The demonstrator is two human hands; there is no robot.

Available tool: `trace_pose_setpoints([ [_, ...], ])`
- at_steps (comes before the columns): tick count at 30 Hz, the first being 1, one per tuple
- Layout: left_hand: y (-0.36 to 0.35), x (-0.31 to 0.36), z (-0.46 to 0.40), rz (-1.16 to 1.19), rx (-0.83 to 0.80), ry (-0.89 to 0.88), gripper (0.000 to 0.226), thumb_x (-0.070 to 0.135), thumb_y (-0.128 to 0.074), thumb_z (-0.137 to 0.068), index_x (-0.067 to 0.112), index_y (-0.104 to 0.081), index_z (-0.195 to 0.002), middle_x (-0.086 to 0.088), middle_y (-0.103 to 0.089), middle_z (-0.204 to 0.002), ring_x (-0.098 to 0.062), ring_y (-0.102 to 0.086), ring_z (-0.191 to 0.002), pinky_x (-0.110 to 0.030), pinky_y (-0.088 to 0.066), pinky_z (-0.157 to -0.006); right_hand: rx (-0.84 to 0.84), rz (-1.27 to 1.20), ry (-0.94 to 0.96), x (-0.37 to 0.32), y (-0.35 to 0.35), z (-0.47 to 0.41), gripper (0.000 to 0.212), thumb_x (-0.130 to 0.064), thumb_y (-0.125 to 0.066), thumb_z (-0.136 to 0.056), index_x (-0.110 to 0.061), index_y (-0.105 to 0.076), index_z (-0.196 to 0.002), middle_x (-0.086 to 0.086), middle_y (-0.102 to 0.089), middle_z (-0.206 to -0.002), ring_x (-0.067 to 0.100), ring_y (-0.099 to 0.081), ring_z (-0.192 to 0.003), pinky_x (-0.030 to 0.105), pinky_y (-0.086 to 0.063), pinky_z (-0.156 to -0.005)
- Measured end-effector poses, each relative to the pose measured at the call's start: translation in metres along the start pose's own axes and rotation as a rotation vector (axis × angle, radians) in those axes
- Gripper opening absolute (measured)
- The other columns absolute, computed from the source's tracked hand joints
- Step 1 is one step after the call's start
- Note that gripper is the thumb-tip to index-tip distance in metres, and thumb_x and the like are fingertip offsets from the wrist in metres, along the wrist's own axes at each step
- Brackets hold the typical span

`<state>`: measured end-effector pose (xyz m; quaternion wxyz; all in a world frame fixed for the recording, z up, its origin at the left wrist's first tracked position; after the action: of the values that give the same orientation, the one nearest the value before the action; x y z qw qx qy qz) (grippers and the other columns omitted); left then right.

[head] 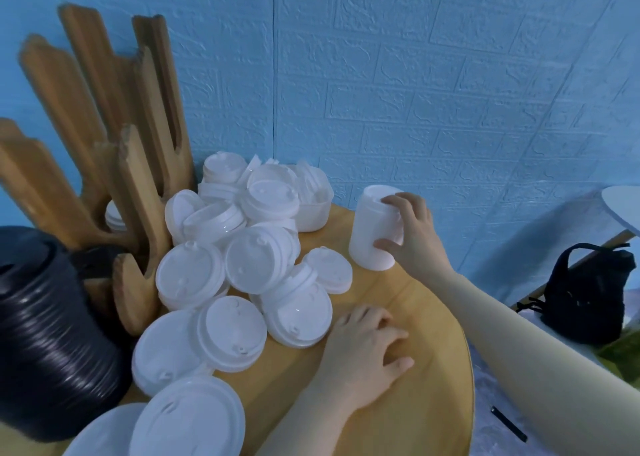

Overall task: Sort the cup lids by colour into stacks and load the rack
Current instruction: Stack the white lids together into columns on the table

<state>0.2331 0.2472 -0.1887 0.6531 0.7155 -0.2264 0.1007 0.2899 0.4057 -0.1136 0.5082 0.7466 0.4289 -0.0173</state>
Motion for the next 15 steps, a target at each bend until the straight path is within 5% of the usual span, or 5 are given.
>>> trace_pose_setpoints([
  [10,-0.001,-0.001,-0.002,0.006,-0.010,-0.002,0.045,0.050,-0.047,-0.099,0.032,-0.054,-0.140,0.007,-0.039,-0.147,-0.016,-0.026,-0.140,-0.038,-0.021,-0.116,-0.017,0.057,0.022,-0.005,-0.019,-0.029,0.072,-0.020,-0.078,-0.078,-0.023,-0.041,-0.139,0.000,-0.032,-0.142,0.025,-0.030,-0.130,0.038,-0.044,-0.069],
  [15,-0.001,0.000,-0.001,-0.005,-0.018,-0.004,0.045,0.050,-0.046,-0.100,0.032,-0.052,-0.141,0.007,-0.038,-0.148,-0.016,-0.024,-0.140,-0.037,-0.019,-0.116,-0.110,0.088,0.043,-0.010,-0.016,-0.030,0.075,-0.023,-0.076,-0.081,-0.024,-0.036,-0.144,0.002,-0.027,-0.148,0.028,-0.027,-0.135,0.050,-0.045,-0.095],
])
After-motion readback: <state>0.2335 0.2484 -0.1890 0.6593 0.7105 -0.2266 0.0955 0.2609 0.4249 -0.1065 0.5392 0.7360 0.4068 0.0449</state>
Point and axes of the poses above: each hand's wrist, its own z-axis away from the middle knuckle, its own y-axis out of the back of the hand, x = y × z, the point moved 7 cm from there along -z, towards the middle knuckle
